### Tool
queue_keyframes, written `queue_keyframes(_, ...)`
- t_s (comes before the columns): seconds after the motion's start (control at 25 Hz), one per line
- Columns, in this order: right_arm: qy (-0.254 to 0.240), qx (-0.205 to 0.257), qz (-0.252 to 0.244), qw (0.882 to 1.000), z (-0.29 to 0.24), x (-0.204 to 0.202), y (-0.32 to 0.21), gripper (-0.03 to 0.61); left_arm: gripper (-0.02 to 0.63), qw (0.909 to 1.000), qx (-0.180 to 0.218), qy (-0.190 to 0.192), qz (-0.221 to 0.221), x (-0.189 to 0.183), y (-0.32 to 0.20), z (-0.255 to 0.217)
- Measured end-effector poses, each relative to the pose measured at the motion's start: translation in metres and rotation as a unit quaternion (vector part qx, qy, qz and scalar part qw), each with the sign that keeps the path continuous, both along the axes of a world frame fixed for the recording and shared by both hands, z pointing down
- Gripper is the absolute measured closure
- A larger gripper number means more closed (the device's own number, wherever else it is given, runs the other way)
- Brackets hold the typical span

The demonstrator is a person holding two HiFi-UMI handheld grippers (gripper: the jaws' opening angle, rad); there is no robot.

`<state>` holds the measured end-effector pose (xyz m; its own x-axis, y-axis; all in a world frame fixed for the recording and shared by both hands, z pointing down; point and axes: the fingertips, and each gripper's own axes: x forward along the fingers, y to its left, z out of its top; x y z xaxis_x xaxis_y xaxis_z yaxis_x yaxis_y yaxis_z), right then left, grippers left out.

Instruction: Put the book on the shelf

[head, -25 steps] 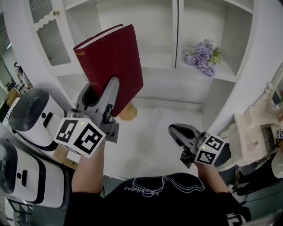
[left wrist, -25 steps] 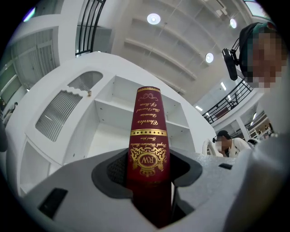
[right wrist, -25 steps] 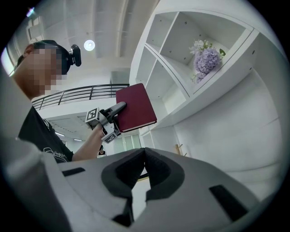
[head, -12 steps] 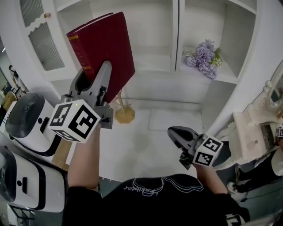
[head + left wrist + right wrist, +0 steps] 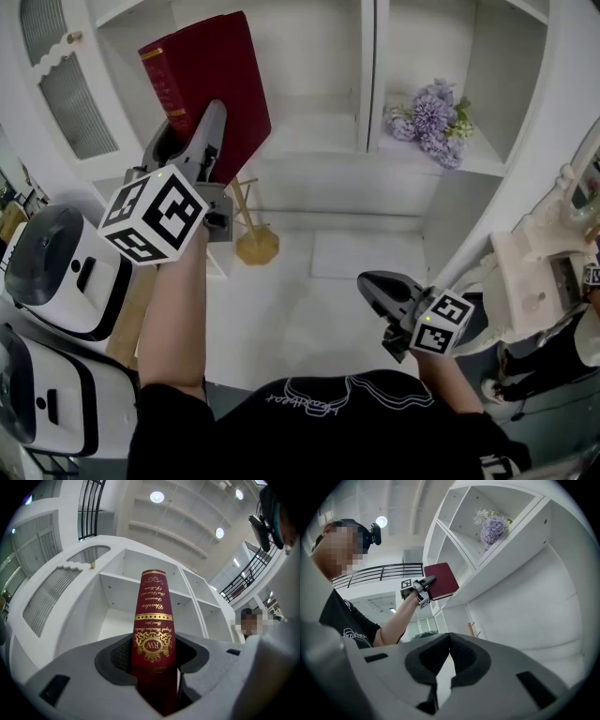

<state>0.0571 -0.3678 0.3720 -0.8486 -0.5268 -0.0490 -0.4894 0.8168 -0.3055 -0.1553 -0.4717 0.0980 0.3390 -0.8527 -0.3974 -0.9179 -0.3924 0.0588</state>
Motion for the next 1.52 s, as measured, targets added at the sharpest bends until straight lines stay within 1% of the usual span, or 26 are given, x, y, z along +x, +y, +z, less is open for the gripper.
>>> queue_keyframes(0.44, 0.003, 0.002, -0.007, 1.000, 0.000, 0.000, -0.015, 0.572, 0.400, 0.9995, -0.025, -0.008, -0.018, 0.007, -0.043, 0.010)
queue_keyframes(0.84, 0.007, -0.004, -0.005, 1.000, 0.003, 0.006, -0.022, 0.572, 0.400, 0.9988, -0.021, -0.016, -0.040, 0.016, -0.064, 0.010)
queue_keyframes(1.12, 0.001, -0.009, 0.001, 1.000, 0.008, 0.011, -0.021, 0.572, 0.399, 0.9980, -0.035, -0.014, -0.051, 0.022, -0.085, 0.011)
queue_keyframes(1.52, -0.008, -0.011, 0.008, 1.000, 0.008, 0.012, -0.019, 0.572, 0.399, 0.9975, -0.037, -0.011, -0.060, 0.025, -0.101, 0.011)
